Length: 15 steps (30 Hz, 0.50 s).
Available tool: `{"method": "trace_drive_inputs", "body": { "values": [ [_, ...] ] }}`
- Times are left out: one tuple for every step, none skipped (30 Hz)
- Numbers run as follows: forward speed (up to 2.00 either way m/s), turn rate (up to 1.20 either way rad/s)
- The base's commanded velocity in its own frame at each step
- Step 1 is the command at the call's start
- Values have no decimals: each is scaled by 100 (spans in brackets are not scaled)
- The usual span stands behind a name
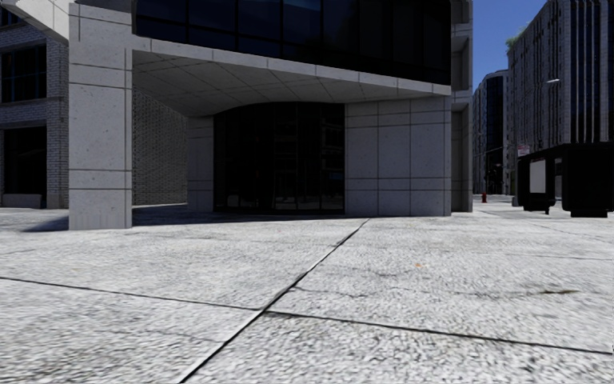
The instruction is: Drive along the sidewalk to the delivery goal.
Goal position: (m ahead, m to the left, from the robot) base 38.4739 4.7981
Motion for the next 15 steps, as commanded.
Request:
{"method": "trace_drive_inputs", "body": {
  "values": [
    [151,0],
    [151,0],
    [151,0],
    [151,0],
    [151,0],
    [151,0],
    [151,0],
    [151,0],
    [151,0],
    [167,0],
    [200,0],
    [200,0],
    [200,0],
    [200,0],
    [200,0]
  ]
}}
